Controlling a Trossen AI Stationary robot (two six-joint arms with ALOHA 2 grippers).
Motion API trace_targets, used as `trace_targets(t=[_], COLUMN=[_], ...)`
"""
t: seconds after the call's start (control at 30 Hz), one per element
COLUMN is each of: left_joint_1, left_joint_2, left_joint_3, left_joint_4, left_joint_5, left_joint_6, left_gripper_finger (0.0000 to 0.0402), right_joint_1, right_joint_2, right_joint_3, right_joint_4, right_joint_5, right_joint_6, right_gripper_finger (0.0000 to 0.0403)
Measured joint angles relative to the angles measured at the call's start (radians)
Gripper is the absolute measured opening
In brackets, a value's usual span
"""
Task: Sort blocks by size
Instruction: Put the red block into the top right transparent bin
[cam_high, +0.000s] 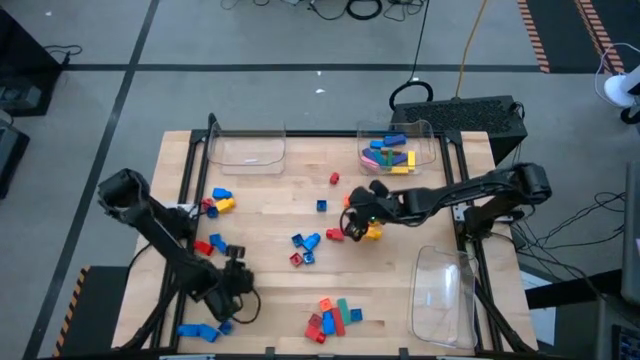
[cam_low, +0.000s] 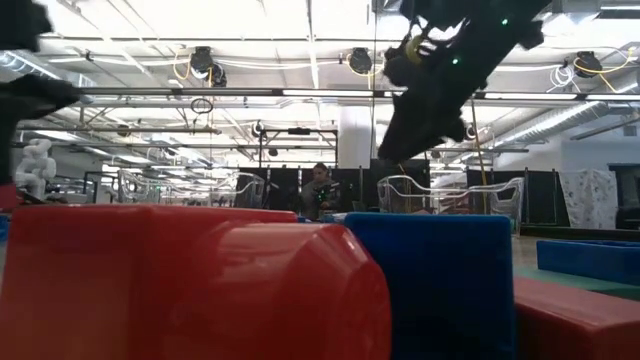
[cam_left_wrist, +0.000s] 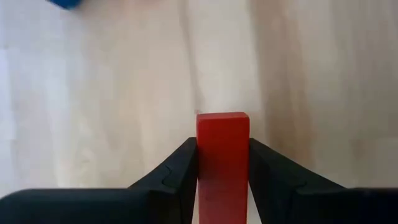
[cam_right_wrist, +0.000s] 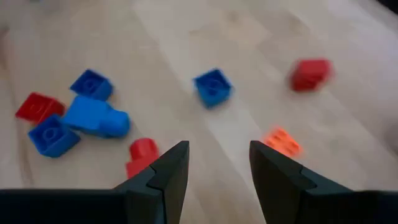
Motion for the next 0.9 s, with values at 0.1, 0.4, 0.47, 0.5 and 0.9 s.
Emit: trace_targets(t=[0.1,0.4,0.47,0.5,0.9], left_joint_1=[0.086,0.386,0.452,0.483,0.735], left_joint_2=[-0.048,-0.131,-0.131,-0.131,-0.118], left_joint_3=[-0.001,0.001,0.001,0.001,0.002], left_joint_4=[0.028,0.242,0.293,0.312,0.538], left_joint_5=[-0.006,0.243,0.325,0.361,0.65], left_joint_6=[0.075,0.308,0.335,0.349,0.404], left_gripper_finger=[0.0123,0.0123,0.0123,0.0123,0.0122], right_joint_1=[0.035,0.148,0.168,0.175,0.185], right_joint_2=[0.068,0.194,0.201,0.206,0.213], right_joint_3=[0.0,0.0,0.0,0.0,0.0], right_joint_4=[0.116,0.498,0.534,0.559,0.663], right_joint_5=[-0.039,-0.08,-0.08,-0.08,-0.132], right_joint_6=[-0.155,-0.825,-0.983,-1.051,-1.296], right_gripper_finger=[0.0155,0.0155,0.0155,0.0155,0.0155])
